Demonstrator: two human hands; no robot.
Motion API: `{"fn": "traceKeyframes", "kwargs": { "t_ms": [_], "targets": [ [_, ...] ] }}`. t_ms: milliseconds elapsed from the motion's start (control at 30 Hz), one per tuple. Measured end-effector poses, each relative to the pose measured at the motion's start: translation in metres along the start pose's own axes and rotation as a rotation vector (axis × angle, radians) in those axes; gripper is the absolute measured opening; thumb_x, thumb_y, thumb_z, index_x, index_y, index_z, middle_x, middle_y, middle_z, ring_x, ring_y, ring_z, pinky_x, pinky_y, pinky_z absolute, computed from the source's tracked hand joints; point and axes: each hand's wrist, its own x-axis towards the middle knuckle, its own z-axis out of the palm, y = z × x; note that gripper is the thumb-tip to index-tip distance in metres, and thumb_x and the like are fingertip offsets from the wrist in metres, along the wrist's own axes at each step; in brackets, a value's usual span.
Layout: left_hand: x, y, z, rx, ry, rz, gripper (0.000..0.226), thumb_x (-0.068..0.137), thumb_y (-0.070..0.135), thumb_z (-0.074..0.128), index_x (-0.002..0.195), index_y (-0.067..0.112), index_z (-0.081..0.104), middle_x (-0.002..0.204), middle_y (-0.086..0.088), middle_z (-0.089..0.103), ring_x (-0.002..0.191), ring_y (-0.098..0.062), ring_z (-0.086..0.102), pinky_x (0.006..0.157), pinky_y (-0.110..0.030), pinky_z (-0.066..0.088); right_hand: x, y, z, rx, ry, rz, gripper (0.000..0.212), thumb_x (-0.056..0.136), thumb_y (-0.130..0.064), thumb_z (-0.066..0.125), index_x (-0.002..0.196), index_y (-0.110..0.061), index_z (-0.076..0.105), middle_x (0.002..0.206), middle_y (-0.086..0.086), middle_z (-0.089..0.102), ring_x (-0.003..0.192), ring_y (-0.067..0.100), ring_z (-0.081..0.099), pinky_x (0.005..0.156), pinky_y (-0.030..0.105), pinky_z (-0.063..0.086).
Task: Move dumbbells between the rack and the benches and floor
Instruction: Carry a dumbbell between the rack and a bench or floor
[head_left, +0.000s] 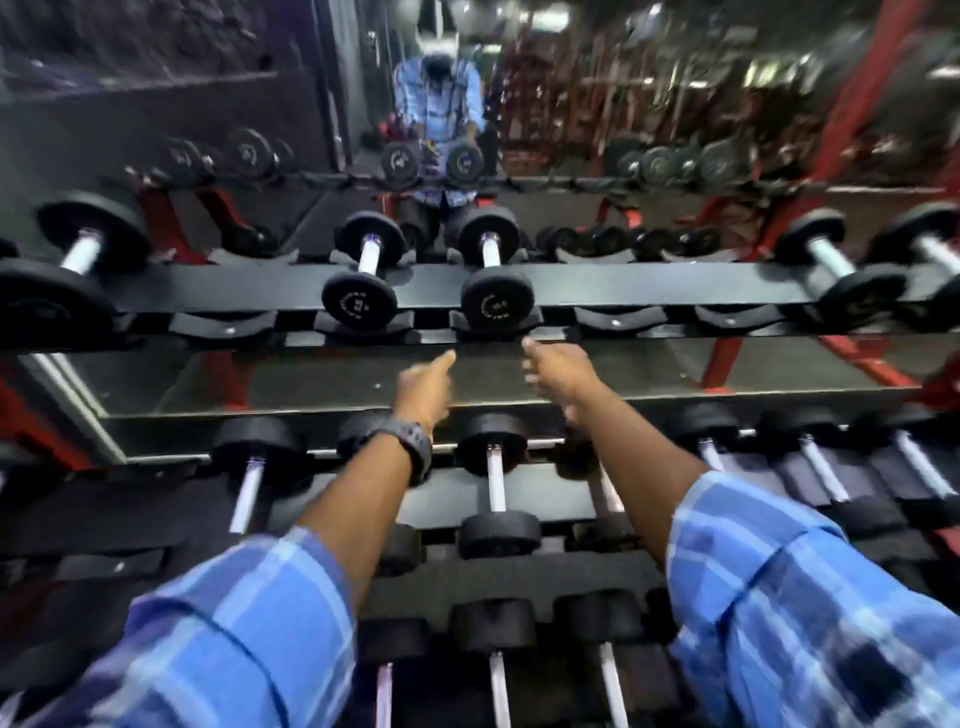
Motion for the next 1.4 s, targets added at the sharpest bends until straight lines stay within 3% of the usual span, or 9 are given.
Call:
{"fn": "traceKeyframes", "kwargs": {
  "t_ms": [100,267,400,533,833,967,1133,1300,1400],
  "targets": [
    [-0.077,0.046,-0.018,0.028,-0.125,0.149,0.024,0.098,0.036,0.057,0.081,0.019,0.056,0.082,-0.001,0.054,0.069,-0.017,0.052,0.062,-0.029,0.044,-0.089,-0.054,-0.003,0.048,0.038,-0.098,0.029,0.092,-0.045,0.055,0.088,-0.017,0.061,0.080,0.001,0.061,0.061,0.011,0.055,0.052,0.022,0.041],
    [-0.210,0.116,-0.060,0.051,-0.114,0.353,0.028,0.095,0.040,0.059,0.085,0.014,0.063,0.088,-0.006,0.066,0.076,-0.023,0.063,0.072,-0.037,0.053,-0.233,-0.134,-0.010,0.107,0.057,-0.234,0.046,0.091,-0.058,0.050,0.098,-0.014,0.063,0.103,0.006,0.067,0.089,0.021,0.062,0.087,0.038,0.052],
    [-0.307,0.155,-0.097,0.033,-0.105,0.486,0.031,0.096,0.039,0.057,0.086,0.010,0.061,0.084,-0.011,0.062,0.069,-0.023,0.057,0.057,-0.030,0.042,-0.328,-0.173,-0.022,0.151,0.091,-0.353,0.053,0.087,-0.063,0.050,0.092,-0.013,0.066,0.093,0.004,0.070,0.084,0.021,0.064,0.080,0.037,0.052],
    [-0.395,0.166,-0.125,0.040,-0.031,0.596,0.035,0.099,0.041,0.052,0.086,0.010,0.063,0.089,-0.012,0.064,0.072,-0.023,0.058,0.063,-0.033,0.047,-0.398,-0.184,-0.034,0.144,0.087,-0.447,0.064,0.084,-0.069,0.044,0.099,-0.012,0.068,0.098,0.008,0.074,0.094,0.025,0.069,0.087,0.043,0.052],
    [-0.531,0.150,-0.169,0.049,0.019,0.657,0.050,0.099,0.051,0.046,0.101,0.004,0.066,0.102,-0.020,0.071,0.082,-0.028,0.064,0.069,-0.035,0.052,-0.524,-0.155,-0.055,0.180,0.080,-0.459,0.066,0.087,-0.070,0.041,0.102,-0.011,0.066,0.098,0.009,0.073,0.080,0.018,0.064,0.077,0.036,0.054],
    [-0.568,0.144,-0.186,0.063,0.037,0.713,0.053,0.101,0.049,0.044,0.106,0.001,0.066,0.110,-0.024,0.070,0.083,-0.026,0.062,0.068,-0.033,0.050,-0.570,-0.163,-0.061,0.171,0.101,-0.516,0.069,0.088,-0.071,0.038,0.106,-0.012,0.066,0.097,0.008,0.072,0.090,0.023,0.068,0.089,0.045,0.055],
    [-0.594,0.137,-0.217,0.078,0.042,0.711,0.053,0.101,0.052,0.042,0.100,0.005,0.067,0.107,-0.020,0.072,0.084,-0.027,0.064,0.073,-0.037,0.051,-0.607,-0.163,-0.040,0.158,0.099,-0.535,0.068,0.087,-0.072,0.037,0.106,-0.012,0.065,0.099,0.008,0.071,0.096,0.025,0.067,0.094,0.046,0.053],
    [-0.608,0.139,-0.248,0.070,0.057,0.724,0.054,0.101,0.053,0.042,0.101,0.005,0.066,0.112,-0.024,0.071,0.080,-0.025,0.063,0.061,-0.030,0.049,-0.635,-0.161,-0.017,0.145,0.083,-0.512,0.068,0.089,-0.071,0.037,0.107,-0.011,0.065,0.102,0.010,0.071,0.105,0.029,0.065,0.095,0.046,0.052],
    [-0.614,0.139,-0.256,0.061,0.051,0.728,0.058,0.100,0.055,0.042,0.106,0.003,0.067,0.112,-0.023,0.072,0.080,-0.024,0.063,0.064,-0.031,0.049,-0.648,-0.160,-0.011,0.146,0.090,-0.522,0.068,0.089,-0.071,0.037,0.107,-0.012,0.064,0.104,0.011,0.070,0.103,0.028,0.065,0.095,0.046,0.052]
  ]
}}
